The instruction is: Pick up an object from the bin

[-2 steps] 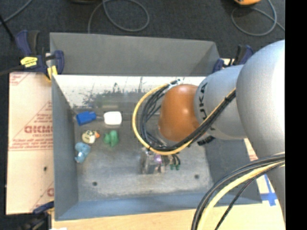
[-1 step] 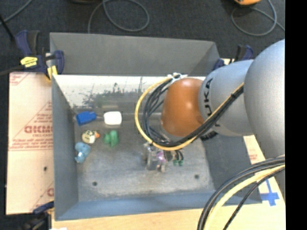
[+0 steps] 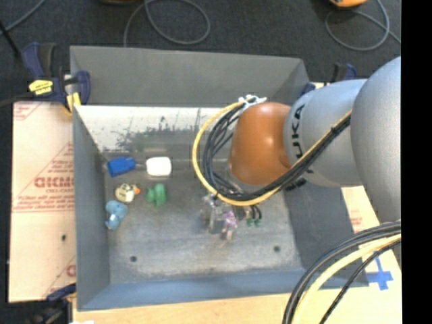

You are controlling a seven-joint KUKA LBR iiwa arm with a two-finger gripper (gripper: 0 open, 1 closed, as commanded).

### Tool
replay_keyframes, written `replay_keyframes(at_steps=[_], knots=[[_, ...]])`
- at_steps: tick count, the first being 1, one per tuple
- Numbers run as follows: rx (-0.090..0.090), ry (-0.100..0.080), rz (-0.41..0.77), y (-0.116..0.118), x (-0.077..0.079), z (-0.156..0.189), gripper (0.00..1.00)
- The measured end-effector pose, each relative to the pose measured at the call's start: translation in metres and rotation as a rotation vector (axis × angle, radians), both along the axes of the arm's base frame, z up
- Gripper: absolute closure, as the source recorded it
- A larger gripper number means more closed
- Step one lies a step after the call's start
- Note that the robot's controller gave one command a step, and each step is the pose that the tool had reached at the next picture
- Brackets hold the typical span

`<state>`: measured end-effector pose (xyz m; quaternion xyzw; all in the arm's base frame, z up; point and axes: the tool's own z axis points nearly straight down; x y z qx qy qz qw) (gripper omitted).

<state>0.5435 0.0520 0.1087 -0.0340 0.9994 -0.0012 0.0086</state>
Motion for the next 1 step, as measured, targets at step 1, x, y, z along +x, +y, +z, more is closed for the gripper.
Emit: replay_keyframes(at_steps=[1], knots=[[0.000,0.013,-0.008,-0.0044,-0.0121,0.0399,1.00]])
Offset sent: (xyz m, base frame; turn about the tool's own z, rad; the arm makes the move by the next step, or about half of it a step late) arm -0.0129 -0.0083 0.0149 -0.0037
